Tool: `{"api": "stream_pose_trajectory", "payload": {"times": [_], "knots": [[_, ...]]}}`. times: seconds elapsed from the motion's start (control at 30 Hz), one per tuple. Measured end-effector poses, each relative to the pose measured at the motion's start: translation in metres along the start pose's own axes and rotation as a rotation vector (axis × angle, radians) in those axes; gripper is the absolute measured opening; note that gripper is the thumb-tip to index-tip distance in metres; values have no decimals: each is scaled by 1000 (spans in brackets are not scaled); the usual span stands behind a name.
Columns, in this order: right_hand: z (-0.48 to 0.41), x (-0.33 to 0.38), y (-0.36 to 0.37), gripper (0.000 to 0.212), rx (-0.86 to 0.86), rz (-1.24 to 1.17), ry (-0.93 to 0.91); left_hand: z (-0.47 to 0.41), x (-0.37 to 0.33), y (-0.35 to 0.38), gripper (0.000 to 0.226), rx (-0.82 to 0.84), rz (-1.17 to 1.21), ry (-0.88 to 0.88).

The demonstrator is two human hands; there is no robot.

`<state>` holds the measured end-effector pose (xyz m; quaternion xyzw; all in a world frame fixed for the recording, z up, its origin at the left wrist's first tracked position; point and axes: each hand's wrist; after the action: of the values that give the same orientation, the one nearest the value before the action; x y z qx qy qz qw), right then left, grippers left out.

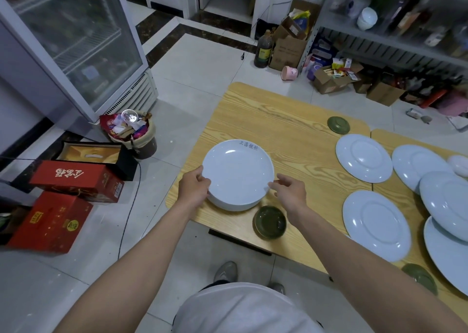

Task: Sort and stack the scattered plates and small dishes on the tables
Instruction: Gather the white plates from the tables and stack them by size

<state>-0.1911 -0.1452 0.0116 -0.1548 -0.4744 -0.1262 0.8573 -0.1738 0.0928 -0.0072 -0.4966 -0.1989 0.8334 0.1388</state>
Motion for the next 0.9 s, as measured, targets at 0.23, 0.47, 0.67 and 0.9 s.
{"api": "stream_pose_trajectory", "payload": {"times": [0.23, 0.47, 0.67, 0.9], "knots": [[1, 49, -70, 63, 228, 573, -410, 23, -80, 39, 46, -51, -663, 467], [-4, 78, -163, 73, 119, 1175, -659, 57, -152, 122, 61, -99, -1047, 819], [-7, 83, -229, 72, 25, 1229, -670, 89, -186, 190, 65, -148, -1141, 882], [-13, 73, -275, 71, -31, 1209, -638, 116, -201, 237, 64, -142, -1138, 910]]}}
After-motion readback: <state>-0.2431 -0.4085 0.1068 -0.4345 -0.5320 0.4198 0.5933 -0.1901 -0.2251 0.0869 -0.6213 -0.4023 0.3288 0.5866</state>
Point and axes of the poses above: each hand's wrist, its own z-axis away from the middle knuckle, its own y-axis out of the palm, x = y × z, and after that the axes turned 13 degrees about -z, right-handed
